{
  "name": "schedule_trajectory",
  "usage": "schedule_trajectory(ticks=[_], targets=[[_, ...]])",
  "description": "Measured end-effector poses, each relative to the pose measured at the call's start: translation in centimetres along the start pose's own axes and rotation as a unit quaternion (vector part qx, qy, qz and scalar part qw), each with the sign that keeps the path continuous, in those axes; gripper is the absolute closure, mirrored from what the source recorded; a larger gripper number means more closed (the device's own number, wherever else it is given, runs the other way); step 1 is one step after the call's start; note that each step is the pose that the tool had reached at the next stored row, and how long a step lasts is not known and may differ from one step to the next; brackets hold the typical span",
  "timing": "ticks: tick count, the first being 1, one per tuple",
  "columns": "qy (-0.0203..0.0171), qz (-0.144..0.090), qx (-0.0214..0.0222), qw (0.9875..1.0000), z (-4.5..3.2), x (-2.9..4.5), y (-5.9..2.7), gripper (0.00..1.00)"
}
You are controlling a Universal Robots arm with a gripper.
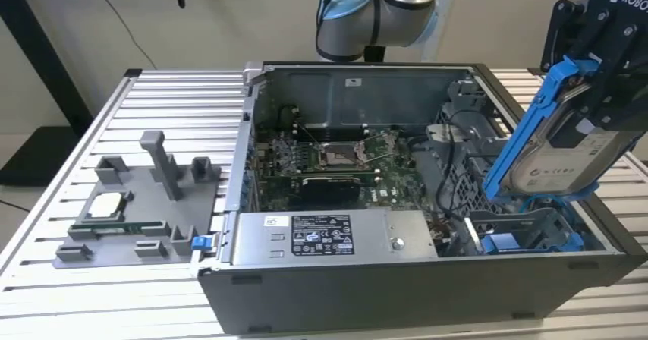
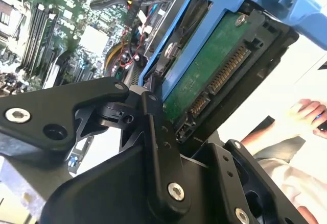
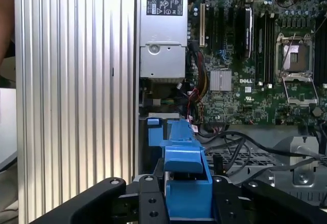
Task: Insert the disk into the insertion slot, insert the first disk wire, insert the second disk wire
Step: 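Insert the disk into the insertion slot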
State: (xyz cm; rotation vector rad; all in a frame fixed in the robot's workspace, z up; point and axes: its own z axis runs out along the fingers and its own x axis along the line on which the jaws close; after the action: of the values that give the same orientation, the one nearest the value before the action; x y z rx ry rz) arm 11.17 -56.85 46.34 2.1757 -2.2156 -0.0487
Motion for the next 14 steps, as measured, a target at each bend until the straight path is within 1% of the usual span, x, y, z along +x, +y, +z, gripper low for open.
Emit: schedule_trajectory(ticks=[3,7,14], targets=[[-0.0001,0.0,0.0,1.0,0.05,0.02,0.0,1.0],[-0.0001,0.0,-0.0005,1.0,0.36,0.22,-0.04,1.0],[-0.0001,0.0,-0.0017,1.0,1.59,0.25,-0.11,1.0]])
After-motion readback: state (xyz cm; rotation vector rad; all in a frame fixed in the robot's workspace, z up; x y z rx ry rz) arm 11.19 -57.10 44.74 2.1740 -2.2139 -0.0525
